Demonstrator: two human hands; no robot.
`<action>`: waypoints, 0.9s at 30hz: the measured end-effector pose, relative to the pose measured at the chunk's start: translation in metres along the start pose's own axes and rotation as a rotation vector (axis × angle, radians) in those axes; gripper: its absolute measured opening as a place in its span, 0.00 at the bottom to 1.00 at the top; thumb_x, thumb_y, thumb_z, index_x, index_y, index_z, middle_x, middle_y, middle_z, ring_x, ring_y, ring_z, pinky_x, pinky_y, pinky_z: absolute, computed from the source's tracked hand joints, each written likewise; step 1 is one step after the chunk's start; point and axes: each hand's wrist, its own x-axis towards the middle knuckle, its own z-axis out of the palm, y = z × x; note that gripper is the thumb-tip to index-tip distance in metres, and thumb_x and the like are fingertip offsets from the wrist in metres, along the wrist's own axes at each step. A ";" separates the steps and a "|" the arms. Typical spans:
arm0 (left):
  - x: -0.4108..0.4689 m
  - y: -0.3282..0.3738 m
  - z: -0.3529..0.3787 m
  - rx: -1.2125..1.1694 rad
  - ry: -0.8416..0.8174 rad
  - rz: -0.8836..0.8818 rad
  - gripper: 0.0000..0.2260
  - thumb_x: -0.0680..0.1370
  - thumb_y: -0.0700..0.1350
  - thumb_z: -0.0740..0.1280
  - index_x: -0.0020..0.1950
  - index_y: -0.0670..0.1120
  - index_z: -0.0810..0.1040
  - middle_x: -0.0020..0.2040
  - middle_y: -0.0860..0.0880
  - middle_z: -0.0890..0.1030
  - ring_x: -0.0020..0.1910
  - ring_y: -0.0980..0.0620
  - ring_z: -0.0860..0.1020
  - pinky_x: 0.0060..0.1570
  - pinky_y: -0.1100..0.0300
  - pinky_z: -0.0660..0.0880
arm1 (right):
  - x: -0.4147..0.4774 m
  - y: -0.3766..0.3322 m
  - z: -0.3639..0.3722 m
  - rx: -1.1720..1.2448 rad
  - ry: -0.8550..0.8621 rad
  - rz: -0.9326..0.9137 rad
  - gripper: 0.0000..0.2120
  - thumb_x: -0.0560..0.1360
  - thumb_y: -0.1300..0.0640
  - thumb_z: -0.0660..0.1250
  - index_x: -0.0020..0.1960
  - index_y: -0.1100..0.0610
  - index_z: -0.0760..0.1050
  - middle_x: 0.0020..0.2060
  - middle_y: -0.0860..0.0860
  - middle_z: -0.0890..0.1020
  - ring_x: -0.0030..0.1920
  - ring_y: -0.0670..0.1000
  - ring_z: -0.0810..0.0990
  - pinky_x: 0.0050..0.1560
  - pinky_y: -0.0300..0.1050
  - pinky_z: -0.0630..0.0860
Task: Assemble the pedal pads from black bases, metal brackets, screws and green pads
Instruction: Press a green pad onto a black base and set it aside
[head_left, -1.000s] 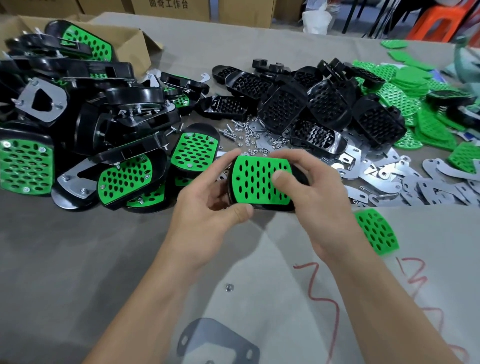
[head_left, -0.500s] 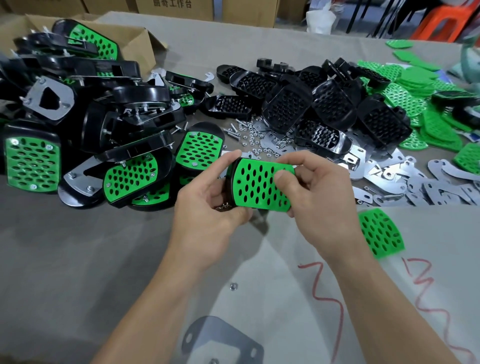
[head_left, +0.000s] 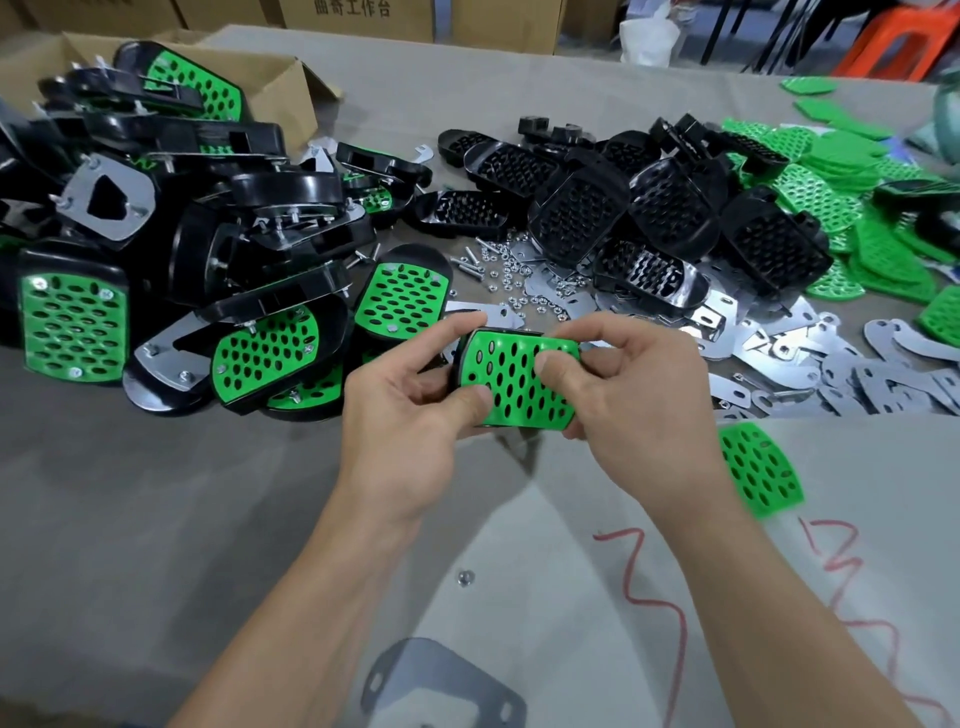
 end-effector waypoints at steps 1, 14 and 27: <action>0.000 0.000 0.000 -0.011 0.008 -0.002 0.26 0.73 0.22 0.68 0.55 0.53 0.84 0.41 0.47 0.88 0.40 0.49 0.87 0.38 0.60 0.82 | 0.000 0.001 -0.001 -0.034 0.009 0.003 0.11 0.73 0.54 0.77 0.52 0.47 0.79 0.28 0.50 0.84 0.23 0.48 0.78 0.28 0.47 0.77; -0.003 0.003 -0.009 -0.167 -0.007 -0.072 0.25 0.72 0.24 0.66 0.58 0.50 0.84 0.47 0.40 0.87 0.46 0.42 0.86 0.43 0.52 0.83 | 0.003 0.008 0.003 0.234 -0.163 0.067 0.09 0.69 0.49 0.74 0.43 0.55 0.81 0.34 0.54 0.82 0.37 0.51 0.81 0.37 0.50 0.80; 0.005 0.011 -0.007 0.215 -0.055 -0.111 0.17 0.68 0.36 0.73 0.53 0.51 0.86 0.46 0.47 0.88 0.48 0.45 0.86 0.54 0.44 0.82 | 0.005 0.016 0.004 0.441 -0.137 0.087 0.07 0.71 0.58 0.77 0.42 0.59 0.80 0.31 0.50 0.82 0.33 0.48 0.80 0.34 0.40 0.76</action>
